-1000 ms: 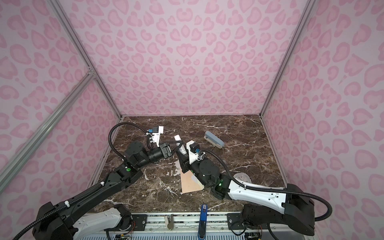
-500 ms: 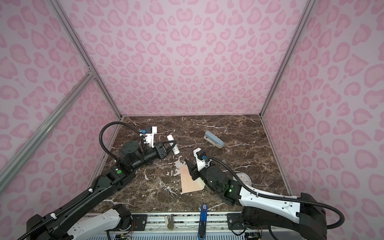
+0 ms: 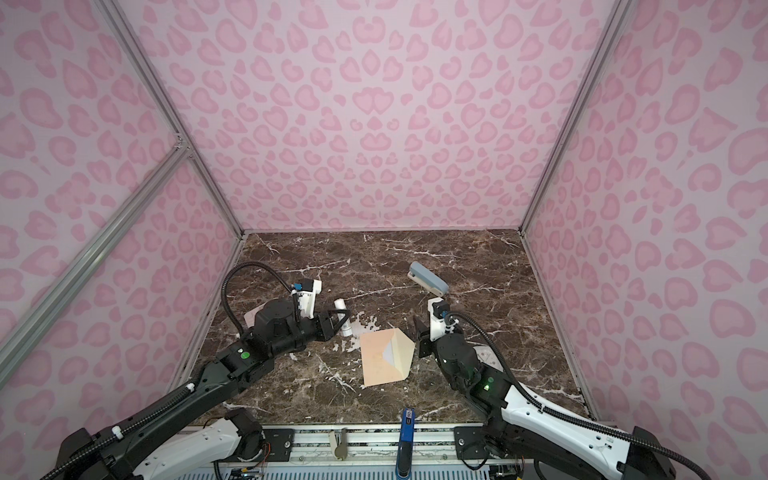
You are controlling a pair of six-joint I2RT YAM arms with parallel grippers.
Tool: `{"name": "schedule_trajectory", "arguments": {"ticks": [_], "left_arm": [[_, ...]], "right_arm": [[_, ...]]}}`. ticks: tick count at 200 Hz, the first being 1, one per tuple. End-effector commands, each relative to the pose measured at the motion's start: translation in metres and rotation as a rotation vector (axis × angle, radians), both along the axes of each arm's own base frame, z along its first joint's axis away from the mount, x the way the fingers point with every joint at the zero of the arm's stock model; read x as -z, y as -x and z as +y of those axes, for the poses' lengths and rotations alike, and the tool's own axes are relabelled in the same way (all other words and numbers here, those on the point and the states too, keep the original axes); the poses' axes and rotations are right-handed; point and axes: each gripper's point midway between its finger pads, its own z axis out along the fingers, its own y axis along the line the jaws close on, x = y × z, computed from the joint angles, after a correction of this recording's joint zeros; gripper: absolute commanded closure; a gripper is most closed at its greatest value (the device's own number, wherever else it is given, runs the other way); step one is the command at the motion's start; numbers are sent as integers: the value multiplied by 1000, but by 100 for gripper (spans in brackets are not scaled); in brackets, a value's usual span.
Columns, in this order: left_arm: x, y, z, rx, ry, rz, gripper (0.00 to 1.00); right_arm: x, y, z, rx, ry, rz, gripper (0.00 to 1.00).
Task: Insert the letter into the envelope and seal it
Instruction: 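Lower the right gripper to the open flap of the peach envelope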
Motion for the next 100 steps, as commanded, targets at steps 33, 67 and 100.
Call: {"name": "schedule_trajectory", "arguments": {"ticks": [33, 67, 100], "left_arm": [[34, 20, -13, 62, 4, 83, 85], [47, 30, -17, 85, 29, 133, 86], [68, 33, -20, 90, 23, 202, 88]], "right_arm": [[60, -13, -32, 210, 22, 414, 84], [93, -17, -35, 250, 1, 647, 100], [118, -19, -25, 210, -86, 806, 100]]}}
